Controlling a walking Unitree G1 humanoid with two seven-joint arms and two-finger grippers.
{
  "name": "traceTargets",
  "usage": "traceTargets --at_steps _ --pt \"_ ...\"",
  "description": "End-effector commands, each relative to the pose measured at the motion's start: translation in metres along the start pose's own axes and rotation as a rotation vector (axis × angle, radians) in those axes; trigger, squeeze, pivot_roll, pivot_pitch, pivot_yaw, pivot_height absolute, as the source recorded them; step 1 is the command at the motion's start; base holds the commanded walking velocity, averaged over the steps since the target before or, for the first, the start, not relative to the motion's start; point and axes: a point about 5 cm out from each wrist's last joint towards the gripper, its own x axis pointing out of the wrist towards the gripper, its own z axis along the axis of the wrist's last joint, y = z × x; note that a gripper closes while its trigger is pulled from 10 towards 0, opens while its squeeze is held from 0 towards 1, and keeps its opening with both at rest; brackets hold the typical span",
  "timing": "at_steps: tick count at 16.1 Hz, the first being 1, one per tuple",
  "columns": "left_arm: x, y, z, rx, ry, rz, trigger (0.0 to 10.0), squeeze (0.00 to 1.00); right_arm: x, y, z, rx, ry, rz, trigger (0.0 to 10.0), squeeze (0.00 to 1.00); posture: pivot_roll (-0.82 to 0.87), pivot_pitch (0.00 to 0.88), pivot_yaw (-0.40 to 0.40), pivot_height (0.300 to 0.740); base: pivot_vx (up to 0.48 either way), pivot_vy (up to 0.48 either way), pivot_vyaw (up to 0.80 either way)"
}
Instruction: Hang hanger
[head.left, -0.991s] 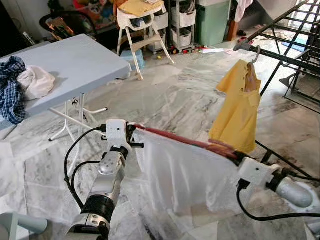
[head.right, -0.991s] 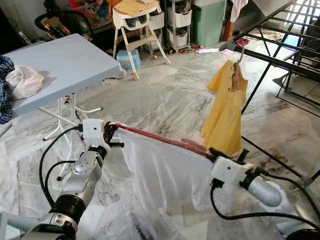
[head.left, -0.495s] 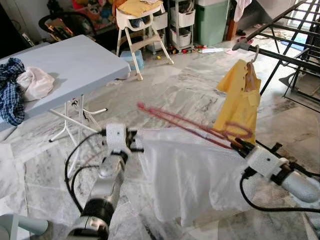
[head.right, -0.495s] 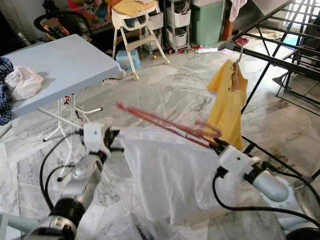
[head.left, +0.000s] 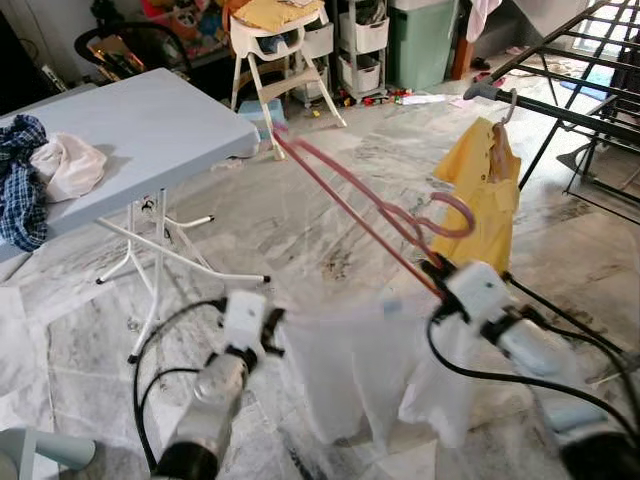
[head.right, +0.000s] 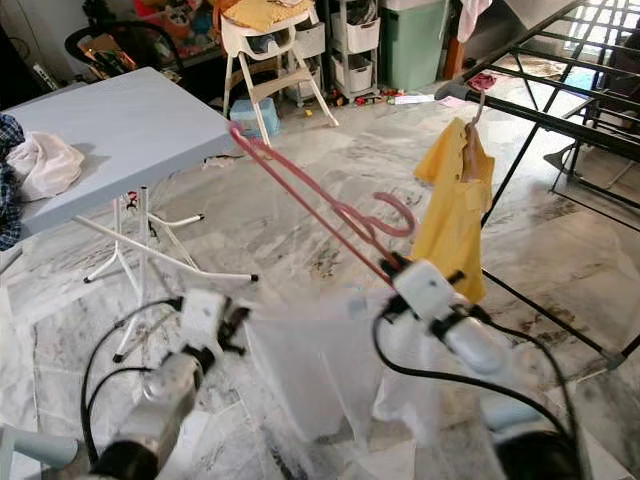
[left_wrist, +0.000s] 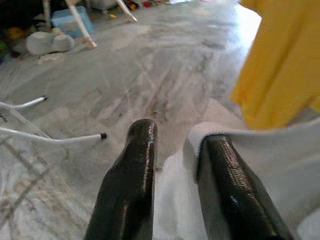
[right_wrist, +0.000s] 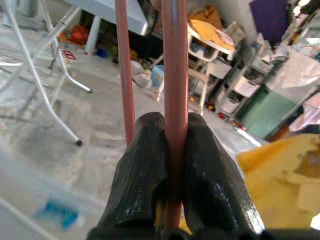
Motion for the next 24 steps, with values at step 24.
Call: traceTargets --at_steps 24 --pt "0.0 0.013 0.015 -0.008 -0.101 0.092 10.0 1.0 0.035 -0.027 0.056 0.411 -0.168 -0.165 0.0 0.0 -0.14 0.012 0.077 0.74 0.0 0.0 0.0"
